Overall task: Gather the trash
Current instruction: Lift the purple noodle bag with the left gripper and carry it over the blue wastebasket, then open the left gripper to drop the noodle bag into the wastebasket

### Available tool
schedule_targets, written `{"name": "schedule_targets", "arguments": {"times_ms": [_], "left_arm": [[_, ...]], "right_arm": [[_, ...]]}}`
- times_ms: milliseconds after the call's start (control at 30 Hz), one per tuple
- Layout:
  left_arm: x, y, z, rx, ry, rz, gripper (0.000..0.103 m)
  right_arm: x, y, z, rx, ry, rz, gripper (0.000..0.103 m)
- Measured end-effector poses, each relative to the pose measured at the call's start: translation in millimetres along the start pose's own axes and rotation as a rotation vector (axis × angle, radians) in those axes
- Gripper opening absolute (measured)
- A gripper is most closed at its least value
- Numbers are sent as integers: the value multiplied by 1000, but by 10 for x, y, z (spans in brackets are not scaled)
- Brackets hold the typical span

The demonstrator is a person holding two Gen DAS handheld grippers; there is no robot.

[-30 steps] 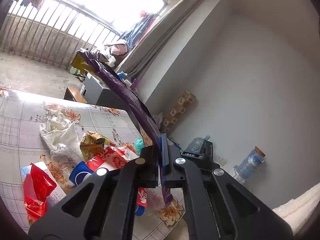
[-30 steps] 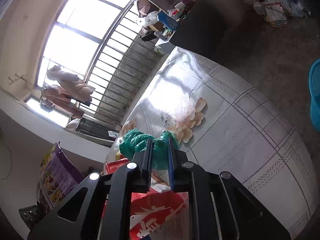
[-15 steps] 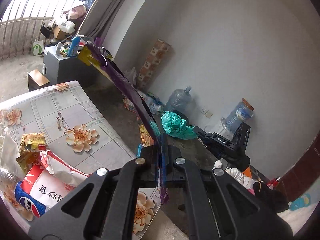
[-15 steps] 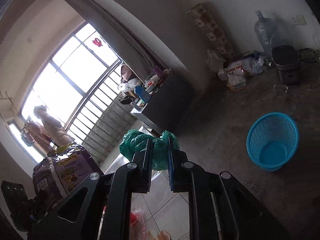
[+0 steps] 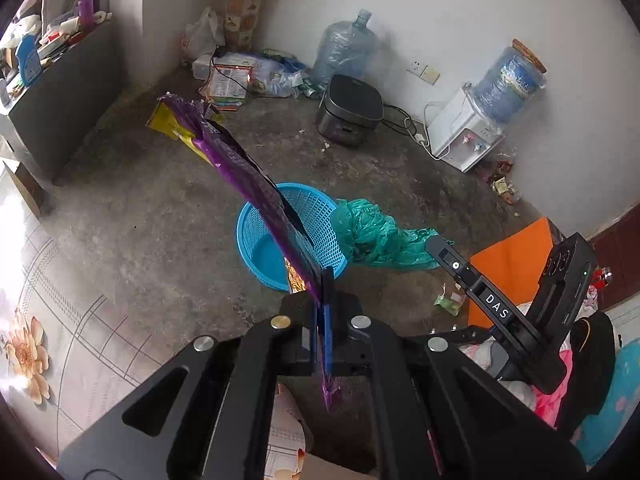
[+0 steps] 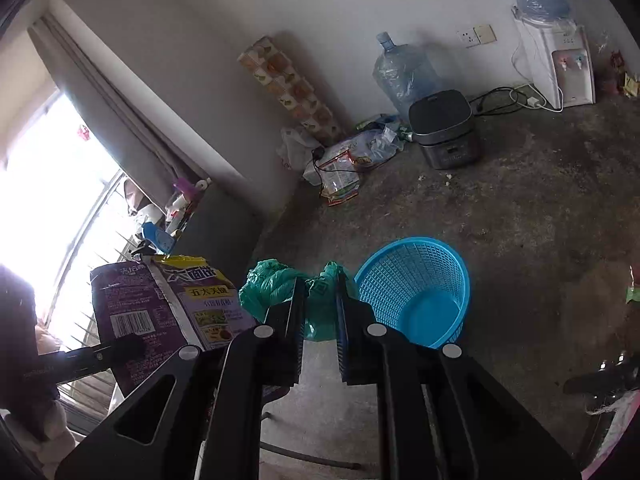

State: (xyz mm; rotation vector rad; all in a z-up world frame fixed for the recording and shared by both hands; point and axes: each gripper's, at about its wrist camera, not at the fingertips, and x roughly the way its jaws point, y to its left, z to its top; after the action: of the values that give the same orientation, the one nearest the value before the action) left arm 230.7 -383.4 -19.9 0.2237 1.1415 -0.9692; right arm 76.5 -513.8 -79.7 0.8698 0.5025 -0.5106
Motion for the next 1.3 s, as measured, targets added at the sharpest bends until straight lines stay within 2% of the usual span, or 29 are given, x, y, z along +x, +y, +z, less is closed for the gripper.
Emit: {"name": "schedule_targets", "arguments": {"times_ms": [167, 267, 300, 333, 367, 400, 467, 533, 600, 700, 833, 933, 967, 1033, 1100, 1200, 1300], "left_arm": [[848, -151, 360, 53, 82, 12, 0], [1305, -170, 523, 56, 97, 25, 1], [1443, -140, 571, 49, 85, 29, 5], [1569, -127, 596, 46, 82, 32, 26], [1706, -124, 629, 45, 90, 40, 42], [1811, -101, 641, 40, 88, 50, 58], [1962, -70, 657, 33, 99, 66, 59], [1989, -20, 666, 9, 112, 60, 59], [1898, 3, 681, 3, 91, 56, 59], [1615, -12, 742, 25, 28, 60, 59], [870, -65, 738, 61, -97, 49, 68], [157, -125, 640, 128, -207, 47, 80], [-96, -125, 585, 141, -245, 47, 81], [-593, -84, 442, 144, -313, 47, 85], [-1078, 8, 251, 118, -375, 49, 90], [-1725, 227, -137, 36, -468, 60, 92], [-2221, 470, -604, -40, -533, 118, 94]], "right_arm": [[519, -356, 87, 46, 32, -84, 14], [842, -532, 131, 71, 38, -131, 15], [961, -598, 147, 78, 40, -147, 18], [1083, -666, 156, 90, 44, -159, 19], [1216, -758, 149, 100, 48, -155, 25], [1343, -842, 144, 107, 52, -159, 37], [1570, -986, 119, 101, 81, -206, 43], [1651, -1086, 78, 104, 105, -228, 43], [1603, -1137, 49, 115, 95, -218, 43], [1437, -1117, 50, 108, 63, -212, 44], [1078, -862, 119, 45, -4, -197, 48], [727, -514, 166, -47, -78, -173, 58], [591, -373, 175, -88, -108, -163, 66], [328, -102, 170, -165, -169, -155, 75], [82, 167, 138, -243, -225, -148, 88], [-231, 542, 24, -355, -292, -147, 96], [-479, 885, -140, -463, -323, -122, 96]]}}
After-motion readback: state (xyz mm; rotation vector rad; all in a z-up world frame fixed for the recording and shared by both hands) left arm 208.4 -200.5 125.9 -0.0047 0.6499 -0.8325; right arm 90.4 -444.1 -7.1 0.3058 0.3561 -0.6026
